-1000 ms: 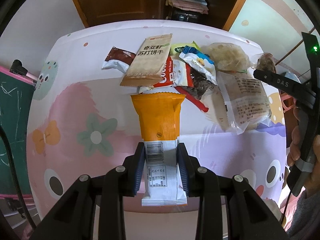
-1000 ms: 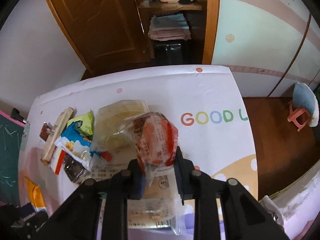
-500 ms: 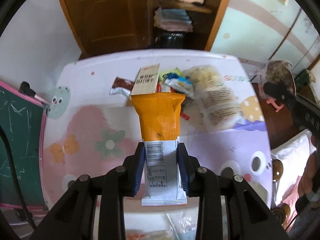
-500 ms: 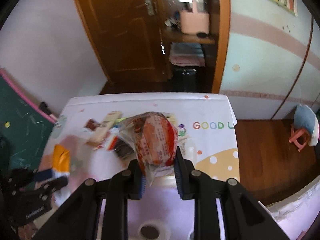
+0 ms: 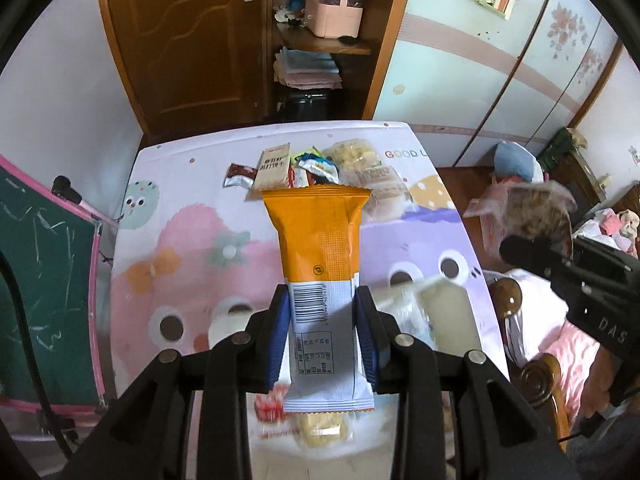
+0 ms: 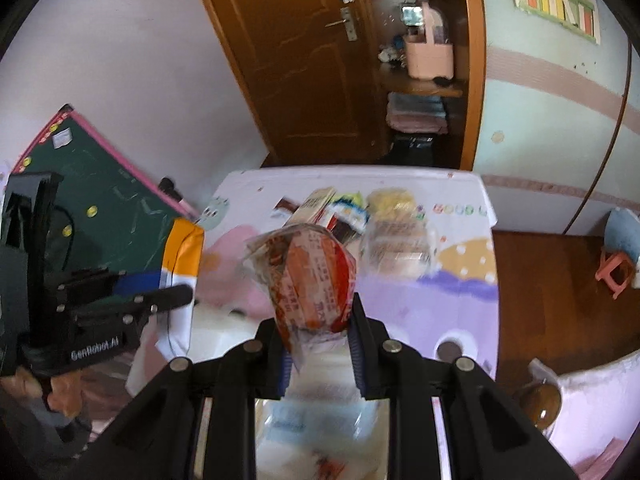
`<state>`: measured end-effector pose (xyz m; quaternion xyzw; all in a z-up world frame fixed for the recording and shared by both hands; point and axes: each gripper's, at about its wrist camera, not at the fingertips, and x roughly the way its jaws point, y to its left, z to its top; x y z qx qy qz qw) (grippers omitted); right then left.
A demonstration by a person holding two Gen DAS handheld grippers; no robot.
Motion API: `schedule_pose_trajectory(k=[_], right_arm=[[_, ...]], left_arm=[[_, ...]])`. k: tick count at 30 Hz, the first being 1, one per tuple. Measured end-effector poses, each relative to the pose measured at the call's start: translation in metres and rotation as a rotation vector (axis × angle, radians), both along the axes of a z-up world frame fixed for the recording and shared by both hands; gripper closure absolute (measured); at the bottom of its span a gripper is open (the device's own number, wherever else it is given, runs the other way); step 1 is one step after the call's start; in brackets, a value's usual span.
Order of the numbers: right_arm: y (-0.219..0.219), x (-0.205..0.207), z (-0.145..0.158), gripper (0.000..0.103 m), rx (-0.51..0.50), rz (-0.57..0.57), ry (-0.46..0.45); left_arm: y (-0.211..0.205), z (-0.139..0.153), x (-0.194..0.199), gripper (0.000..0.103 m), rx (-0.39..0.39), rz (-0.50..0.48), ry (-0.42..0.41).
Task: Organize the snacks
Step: 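Carry the bar packet toward the tray with left tool while right tool grasps red-labelled bread bag, then release the bar packet and red-labelled bag into the white tray with both tools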
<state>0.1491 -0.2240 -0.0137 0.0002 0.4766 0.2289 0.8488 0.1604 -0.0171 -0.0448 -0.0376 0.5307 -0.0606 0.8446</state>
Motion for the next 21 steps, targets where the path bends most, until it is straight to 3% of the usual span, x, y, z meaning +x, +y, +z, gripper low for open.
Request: schedule_pose_trajectory(k=[8, 17, 21], right_arm=[[0.003, -0.051, -0.014, 0.079, -0.006, 0.039, 0.083], [0.023, -0.083, -0.046, 0.079, -0.151, 0.1, 0.144], [0.028, -0.092, -0.05, 0.079, -0.168, 0.109, 0.158]], left_arm=[[-0.002, -0.006, -0.059, 0.073, 0.039, -0.008, 0.053], [-0.012, -0.038, -0.092, 0.073, 0.071, -0.008, 0.124], [-0.015, -0.046, -0.101, 0.072, 0.079, -0.014, 0.14]])
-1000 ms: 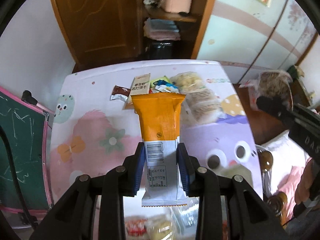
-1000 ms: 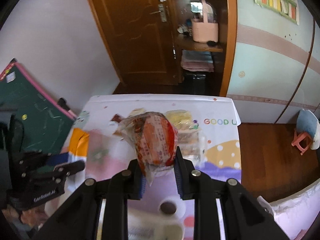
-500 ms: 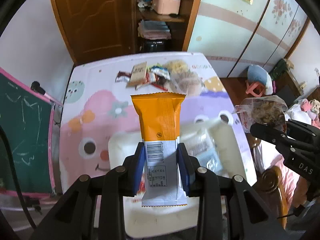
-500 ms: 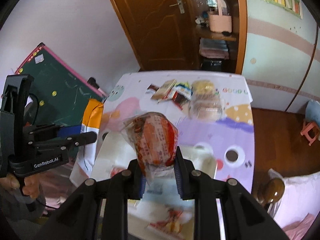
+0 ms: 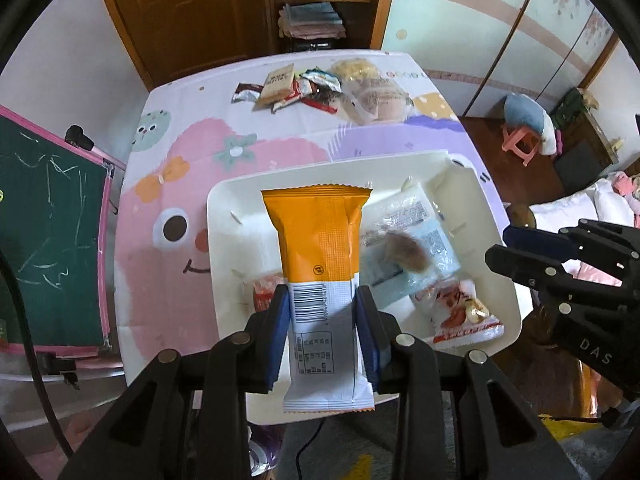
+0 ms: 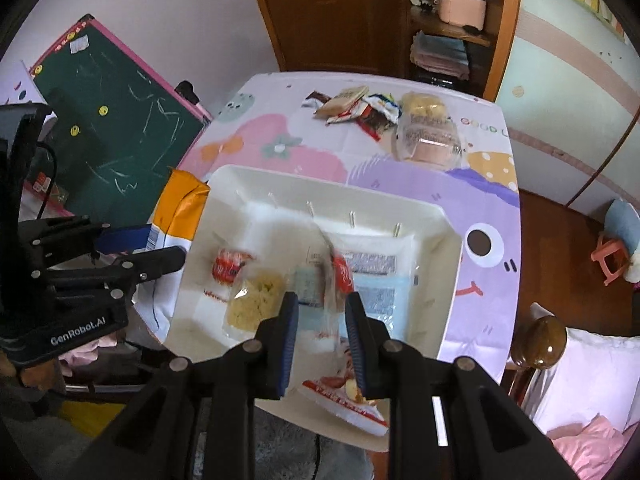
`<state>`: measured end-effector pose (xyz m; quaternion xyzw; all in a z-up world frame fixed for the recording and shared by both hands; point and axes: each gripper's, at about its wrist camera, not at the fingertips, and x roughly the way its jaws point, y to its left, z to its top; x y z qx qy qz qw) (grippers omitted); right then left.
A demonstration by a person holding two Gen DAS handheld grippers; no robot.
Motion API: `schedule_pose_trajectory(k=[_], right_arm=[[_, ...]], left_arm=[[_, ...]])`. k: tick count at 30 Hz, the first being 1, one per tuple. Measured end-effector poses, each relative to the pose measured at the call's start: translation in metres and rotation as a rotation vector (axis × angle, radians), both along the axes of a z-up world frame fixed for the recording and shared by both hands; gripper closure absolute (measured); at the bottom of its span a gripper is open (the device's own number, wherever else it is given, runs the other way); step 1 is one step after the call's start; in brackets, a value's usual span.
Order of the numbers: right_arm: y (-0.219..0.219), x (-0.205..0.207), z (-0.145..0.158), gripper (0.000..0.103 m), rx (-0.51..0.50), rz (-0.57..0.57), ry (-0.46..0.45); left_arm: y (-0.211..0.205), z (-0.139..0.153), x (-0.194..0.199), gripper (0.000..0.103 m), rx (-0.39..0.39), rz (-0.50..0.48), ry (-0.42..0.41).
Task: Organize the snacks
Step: 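Release the bar packet and red-labelled bag into the white tray with both tools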
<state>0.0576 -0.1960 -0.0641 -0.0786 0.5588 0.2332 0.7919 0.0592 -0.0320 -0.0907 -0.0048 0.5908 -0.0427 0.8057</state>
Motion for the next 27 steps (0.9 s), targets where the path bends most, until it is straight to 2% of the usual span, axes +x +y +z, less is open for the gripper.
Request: schedule_pose_trajectory(k=[2, 3, 4, 6, 13, 19, 27], right_arm=[[0.001, -0.004, 0.0, 0.078, -0.007, 0.006, 0.006], [0.001, -0.006, 0.0, 0.073, -0.008, 0.007, 0.008], [0.001, -0.006, 0.001, 0.063, -0.008, 0.006, 0.007], [-0.001, -0.01, 0.003, 0.05, -0.004, -0.008, 0.0], [-0.01, -0.016, 0.007, 0.034, 0.025, -0.05, 0.003], [-0.014, -0.024, 0.012, 0.029, 0.041, -0.066, 0.002], [-0.017, -0.031, 0.02, 0.028, 0.051, -0.075, -0.016]], left_arm=[[-0.001, -0.004, -0.004, 0.068, 0.005, 0.002, 0.011], [-0.001, -0.006, -0.004, 0.057, 0.009, 0.003, 0.017], [-0.001, -0.008, -0.005, 0.034, 0.013, 0.004, 0.025], [-0.002, -0.009, -0.009, 0.013, 0.016, 0.009, 0.024], [-0.005, -0.008, -0.018, 0.013, 0.019, 0.012, 0.026], [-0.005, 0.001, -0.025, 0.013, 0.02, 0.016, 0.001], [-0.01, 0.017, -0.036, 0.013, 0.04, 0.008, -0.044]])
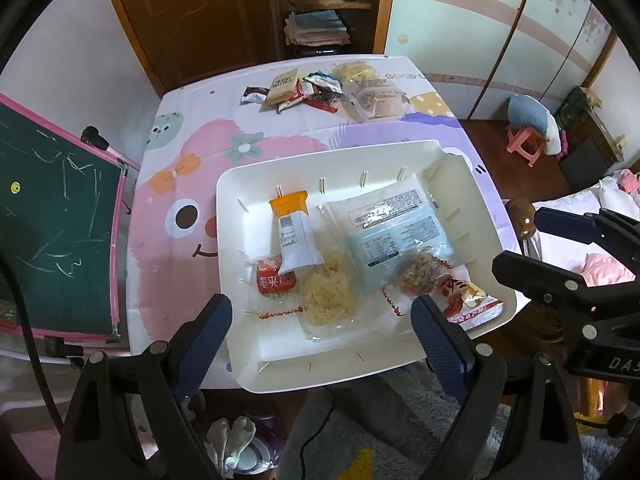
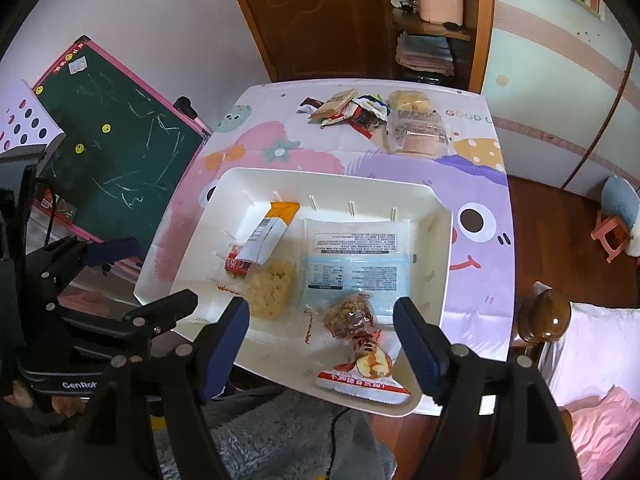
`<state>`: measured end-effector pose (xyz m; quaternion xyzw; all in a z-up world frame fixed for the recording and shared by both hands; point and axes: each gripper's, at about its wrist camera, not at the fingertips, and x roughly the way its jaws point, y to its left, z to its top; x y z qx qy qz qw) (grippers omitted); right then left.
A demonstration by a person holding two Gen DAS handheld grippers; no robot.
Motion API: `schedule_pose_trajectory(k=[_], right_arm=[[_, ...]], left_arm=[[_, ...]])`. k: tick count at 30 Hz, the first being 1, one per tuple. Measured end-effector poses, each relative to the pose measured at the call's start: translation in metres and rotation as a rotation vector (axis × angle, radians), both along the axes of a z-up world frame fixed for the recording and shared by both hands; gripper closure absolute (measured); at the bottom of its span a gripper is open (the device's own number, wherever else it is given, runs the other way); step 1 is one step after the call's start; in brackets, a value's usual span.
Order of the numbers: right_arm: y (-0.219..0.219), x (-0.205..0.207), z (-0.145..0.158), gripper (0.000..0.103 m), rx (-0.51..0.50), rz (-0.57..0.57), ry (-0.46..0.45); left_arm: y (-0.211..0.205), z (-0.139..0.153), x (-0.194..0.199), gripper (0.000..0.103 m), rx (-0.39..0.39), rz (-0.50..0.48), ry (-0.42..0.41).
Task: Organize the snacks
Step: 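Release the bar packet and red-labelled bag into the white tray with both tools, then move both tools from the tray back to the snack pile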
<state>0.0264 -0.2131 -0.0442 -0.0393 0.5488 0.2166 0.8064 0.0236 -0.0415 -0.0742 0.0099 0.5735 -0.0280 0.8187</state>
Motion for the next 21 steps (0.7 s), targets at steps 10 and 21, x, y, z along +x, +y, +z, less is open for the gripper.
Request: schedule_pose_trajectory(k=[10, 21], right_arm=[[-0.012, -0.009, 0.01, 0.028, 0.029, -0.018, -0.027], [-0.03, -0.007, 0.021, 0.016, 0.069, -0.042, -0.05]], left_arm=[[-0.003, 0.016, -0.01, 0.013, 0.009, 0.014, -0.043], [-0.016, 0.029, -0.011, 0.013, -0.009, 0.004, -0.095]])
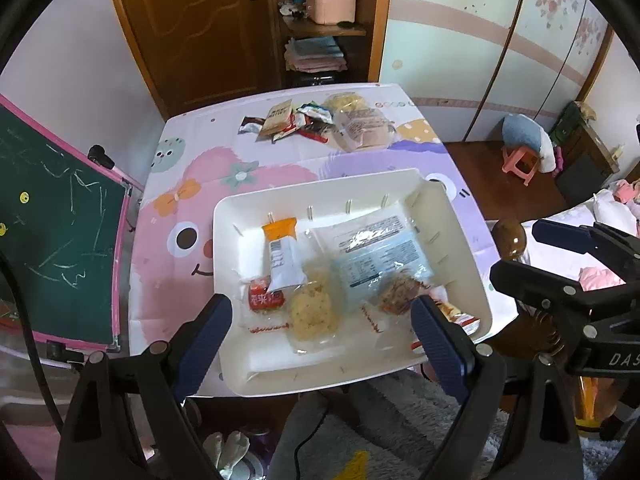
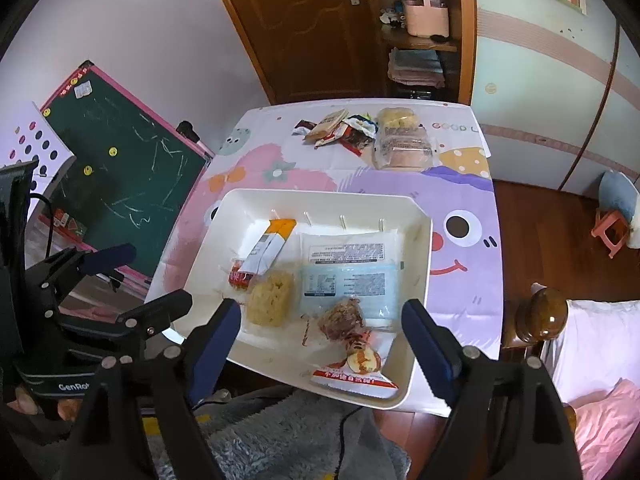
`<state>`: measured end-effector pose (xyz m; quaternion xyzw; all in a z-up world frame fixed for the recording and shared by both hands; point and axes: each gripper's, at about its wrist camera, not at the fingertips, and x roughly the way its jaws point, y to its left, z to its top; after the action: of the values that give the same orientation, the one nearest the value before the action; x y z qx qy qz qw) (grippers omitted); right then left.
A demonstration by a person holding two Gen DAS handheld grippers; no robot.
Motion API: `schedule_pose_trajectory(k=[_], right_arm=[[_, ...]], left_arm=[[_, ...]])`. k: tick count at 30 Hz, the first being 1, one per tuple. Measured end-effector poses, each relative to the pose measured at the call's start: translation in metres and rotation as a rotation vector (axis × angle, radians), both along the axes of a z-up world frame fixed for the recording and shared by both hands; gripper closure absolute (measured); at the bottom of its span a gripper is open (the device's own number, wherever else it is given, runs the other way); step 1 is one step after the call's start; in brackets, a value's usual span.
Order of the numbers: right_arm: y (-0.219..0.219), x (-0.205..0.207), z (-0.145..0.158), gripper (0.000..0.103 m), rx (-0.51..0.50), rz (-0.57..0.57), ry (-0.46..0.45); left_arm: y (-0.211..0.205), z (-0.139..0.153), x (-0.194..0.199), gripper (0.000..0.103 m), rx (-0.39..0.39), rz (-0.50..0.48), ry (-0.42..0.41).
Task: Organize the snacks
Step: 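Move both tools from the tray back to the snack pile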
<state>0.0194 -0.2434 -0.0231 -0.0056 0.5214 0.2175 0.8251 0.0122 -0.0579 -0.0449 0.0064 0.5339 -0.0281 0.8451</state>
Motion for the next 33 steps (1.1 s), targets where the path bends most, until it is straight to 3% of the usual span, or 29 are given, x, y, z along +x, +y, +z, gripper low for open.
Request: schedule_pose_trajectory(k=[10, 16, 25, 29, 33], right_arm=[[-0.011, 0.021, 0.002, 0.015, 0.019, -0.052, -0.005], [-0.012, 0.053, 0.009, 0.015, 0.036, -0.098, -0.014], [-0.007, 0.141, 0.026, 0.011, -0.028, -0.151, -0.064], [-0.005, 0.194, 0.028, 0.009, -0.077, -0.167, -0.092], [-0.006, 0.252, 0.012, 0.002, -0.094, -0.19, -0.087]], left_arm=[[-0.01, 0.008, 0.019, 0.012, 0.021, -0.029, -0.029], [-0.003, 0.022, 0.057, 0.012, 0.063, -0.069, -0.06], [0.02, 0.055, 0.166, 0.012, 0.135, -0.163, -0.14], [0.021, 0.056, 0.234, 0.012, 0.149, -0.224, -0.132], [0.016, 0.048, 0.301, 0.012, 0.135, -0.295, -0.128]])
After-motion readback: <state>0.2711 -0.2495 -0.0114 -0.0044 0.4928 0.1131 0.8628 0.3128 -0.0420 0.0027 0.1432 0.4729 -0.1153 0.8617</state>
